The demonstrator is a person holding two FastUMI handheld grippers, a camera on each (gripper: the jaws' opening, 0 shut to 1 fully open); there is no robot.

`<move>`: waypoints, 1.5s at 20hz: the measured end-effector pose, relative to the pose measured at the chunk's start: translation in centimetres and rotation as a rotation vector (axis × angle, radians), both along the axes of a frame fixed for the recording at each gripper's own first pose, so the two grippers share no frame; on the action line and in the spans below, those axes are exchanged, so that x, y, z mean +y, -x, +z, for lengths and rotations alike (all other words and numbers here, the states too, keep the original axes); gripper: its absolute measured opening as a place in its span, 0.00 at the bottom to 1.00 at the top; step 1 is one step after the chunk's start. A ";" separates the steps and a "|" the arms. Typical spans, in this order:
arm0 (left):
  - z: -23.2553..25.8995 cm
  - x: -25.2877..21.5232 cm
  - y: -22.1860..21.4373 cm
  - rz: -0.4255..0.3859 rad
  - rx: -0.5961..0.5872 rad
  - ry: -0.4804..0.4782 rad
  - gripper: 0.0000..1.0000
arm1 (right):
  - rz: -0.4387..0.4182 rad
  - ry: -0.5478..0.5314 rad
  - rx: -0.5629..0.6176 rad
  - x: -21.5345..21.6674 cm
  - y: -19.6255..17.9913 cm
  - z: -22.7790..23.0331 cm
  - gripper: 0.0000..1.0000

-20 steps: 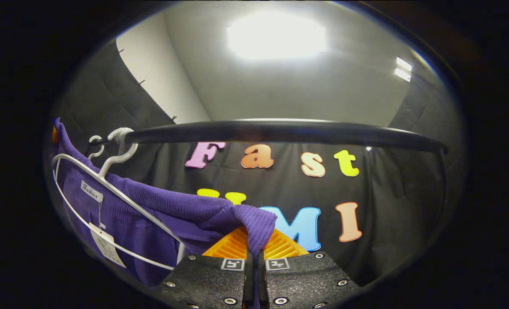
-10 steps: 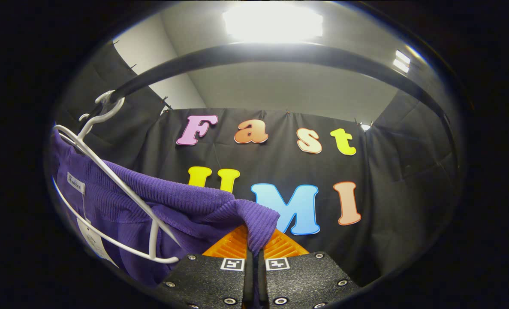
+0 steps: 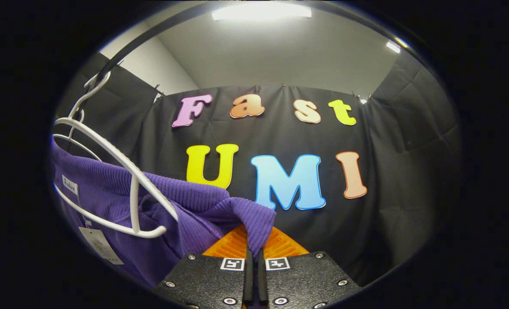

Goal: Grasp the clothes on the hanger with both hands and then place them into the laundry hamper below.

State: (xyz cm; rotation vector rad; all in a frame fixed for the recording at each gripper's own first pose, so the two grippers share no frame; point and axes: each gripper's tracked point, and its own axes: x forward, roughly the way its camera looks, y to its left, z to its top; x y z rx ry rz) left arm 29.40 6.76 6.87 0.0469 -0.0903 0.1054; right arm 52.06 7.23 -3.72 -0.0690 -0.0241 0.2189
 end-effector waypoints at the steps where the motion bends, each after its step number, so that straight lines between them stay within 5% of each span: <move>1: -0.1 -0.1 0.1 -0.001 -0.002 0.000 0.00 | 0.003 -0.001 0.008 0.1 0.0 -0.4 0.04; 6: -0.3 -0.3 0.2 0.006 -0.006 0.019 0.02 | 0.034 -0.013 0.120 0.5 0.1 -4.1 0.04; 18: 1.9 3.1 0.6 0.008 -0.024 -0.108 0.07 | 0.116 0.032 0.104 2.8 3.3 -4.7 0.04; 30: -5.8 0.1 2.7 -0.064 0.057 0.004 0.02 | 0.085 -0.035 0.238 0.6 4.2 -9.0 0.04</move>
